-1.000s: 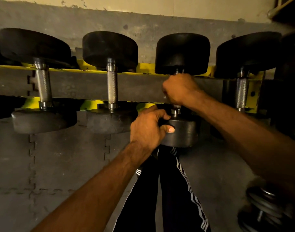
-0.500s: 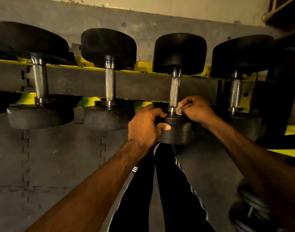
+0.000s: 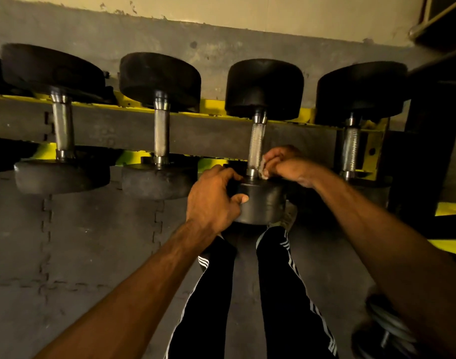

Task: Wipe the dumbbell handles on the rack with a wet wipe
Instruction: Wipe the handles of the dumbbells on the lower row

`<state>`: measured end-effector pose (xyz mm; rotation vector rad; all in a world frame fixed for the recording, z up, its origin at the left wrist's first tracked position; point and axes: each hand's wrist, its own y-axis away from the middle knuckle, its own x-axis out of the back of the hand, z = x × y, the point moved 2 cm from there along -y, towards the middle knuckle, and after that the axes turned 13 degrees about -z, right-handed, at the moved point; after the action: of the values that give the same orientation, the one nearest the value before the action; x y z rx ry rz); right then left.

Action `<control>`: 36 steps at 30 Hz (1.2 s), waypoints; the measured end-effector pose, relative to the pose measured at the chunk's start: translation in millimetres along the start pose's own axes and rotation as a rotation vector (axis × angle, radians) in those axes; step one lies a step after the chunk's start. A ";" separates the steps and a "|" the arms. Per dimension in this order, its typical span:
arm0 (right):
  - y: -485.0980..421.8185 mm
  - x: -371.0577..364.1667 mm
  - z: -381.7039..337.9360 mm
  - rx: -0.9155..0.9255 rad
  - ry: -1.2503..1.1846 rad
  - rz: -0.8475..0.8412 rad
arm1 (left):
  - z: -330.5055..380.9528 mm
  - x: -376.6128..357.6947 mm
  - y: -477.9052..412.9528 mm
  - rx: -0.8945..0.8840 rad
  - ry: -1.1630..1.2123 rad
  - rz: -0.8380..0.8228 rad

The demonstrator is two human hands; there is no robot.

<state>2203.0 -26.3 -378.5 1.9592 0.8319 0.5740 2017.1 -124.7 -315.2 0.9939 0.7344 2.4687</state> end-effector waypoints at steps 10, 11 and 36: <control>105.7 91.6 45.3 0.245 0.234 0.521 | 101.9 -70.7 -7.2 -0.205 -0.175 0.011; 110.6 105.0 55.4 0.213 0.309 0.543 | 112.7 -80.0 -12.6 -0.201 -0.167 -0.033; 59.9 108.8 24.2 -0.005 1.659 -0.316 | 151.6 -123.0 -47.2 -0.165 -0.098 -0.011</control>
<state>2311.1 19.2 -331.0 0.9181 1.9825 2.0081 2216.6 -101.6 -314.4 1.0364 0.4948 2.4069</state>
